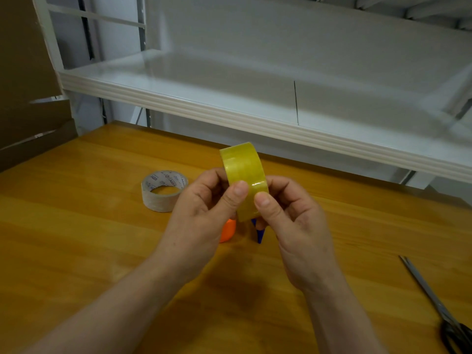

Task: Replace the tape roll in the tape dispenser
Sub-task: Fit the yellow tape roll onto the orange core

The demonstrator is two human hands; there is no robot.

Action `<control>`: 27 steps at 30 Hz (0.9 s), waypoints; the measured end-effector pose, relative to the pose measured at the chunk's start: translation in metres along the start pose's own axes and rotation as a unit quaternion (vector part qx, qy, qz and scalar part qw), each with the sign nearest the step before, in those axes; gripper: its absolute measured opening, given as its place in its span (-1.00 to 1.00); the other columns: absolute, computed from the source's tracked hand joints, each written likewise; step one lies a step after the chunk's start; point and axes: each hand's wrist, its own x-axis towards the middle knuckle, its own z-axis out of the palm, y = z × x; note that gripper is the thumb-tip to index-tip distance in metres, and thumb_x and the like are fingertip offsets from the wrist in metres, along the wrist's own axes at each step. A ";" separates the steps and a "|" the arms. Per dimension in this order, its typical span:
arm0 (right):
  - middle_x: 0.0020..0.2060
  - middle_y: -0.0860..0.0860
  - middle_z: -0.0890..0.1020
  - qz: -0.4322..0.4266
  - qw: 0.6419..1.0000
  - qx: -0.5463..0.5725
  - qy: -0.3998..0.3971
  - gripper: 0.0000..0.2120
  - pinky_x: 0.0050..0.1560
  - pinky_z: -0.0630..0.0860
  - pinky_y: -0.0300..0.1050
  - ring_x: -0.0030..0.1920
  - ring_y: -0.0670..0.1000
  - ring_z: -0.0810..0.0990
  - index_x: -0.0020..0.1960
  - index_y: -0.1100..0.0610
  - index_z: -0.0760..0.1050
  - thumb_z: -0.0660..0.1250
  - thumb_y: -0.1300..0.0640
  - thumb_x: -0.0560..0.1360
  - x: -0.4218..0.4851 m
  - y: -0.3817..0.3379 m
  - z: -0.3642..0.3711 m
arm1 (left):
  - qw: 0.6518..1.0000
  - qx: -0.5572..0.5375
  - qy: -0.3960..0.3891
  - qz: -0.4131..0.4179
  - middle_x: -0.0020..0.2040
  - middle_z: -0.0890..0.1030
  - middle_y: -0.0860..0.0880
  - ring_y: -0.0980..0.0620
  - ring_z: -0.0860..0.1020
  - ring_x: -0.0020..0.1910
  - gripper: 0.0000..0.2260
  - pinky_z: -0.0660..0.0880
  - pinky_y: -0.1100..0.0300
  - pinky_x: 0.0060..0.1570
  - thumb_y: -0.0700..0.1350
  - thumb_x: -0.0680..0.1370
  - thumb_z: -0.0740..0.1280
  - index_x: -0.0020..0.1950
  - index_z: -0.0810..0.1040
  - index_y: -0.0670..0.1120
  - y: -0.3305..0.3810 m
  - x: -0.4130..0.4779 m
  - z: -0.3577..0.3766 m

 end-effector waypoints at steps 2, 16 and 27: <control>-0.10 -0.10 0.69 -0.002 1.000 -0.008 0.002 -0.79 -0.17 0.57 -0.30 -0.14 -0.18 0.64 0.16 0.14 0.59 0.33 0.19 0.54 0.000 0.001 0.000 | 1.000 -0.001 -0.005 0.006 -0.01 0.73 -0.01 0.12 0.67 -0.06 -0.78 0.54 0.34 -0.17 -0.03 0.52 0.39 0.14 0.61 -0.06 0.000 0.000 0.000; -0.23 0.08 0.58 0.027 0.998 0.023 0.052 -0.88 -0.28 0.51 -0.03 -0.24 0.08 0.54 -0.14 -0.01 0.56 0.29 -0.02 0.47 -0.001 0.006 0.006 | 0.989 0.127 -0.057 0.040 -0.02 0.66 0.08 0.08 0.65 -0.07 -0.73 0.59 0.16 -0.13 -0.11 0.50 0.42 0.19 0.54 0.03 -0.007 -0.011 0.008; -0.37 -0.10 0.62 -0.006 1.000 -0.016 0.016 -0.85 -0.32 0.48 -0.31 -0.35 -0.17 0.57 -0.17 0.13 0.48 0.20 0.23 0.55 -0.002 0.002 0.009 | 0.998 -0.040 -0.045 -0.018 -0.10 0.61 -0.18 -0.07 0.52 -0.17 -0.74 0.52 0.10 -0.17 -0.05 0.54 0.40 0.17 0.62 -0.13 -0.006 -0.003 -0.003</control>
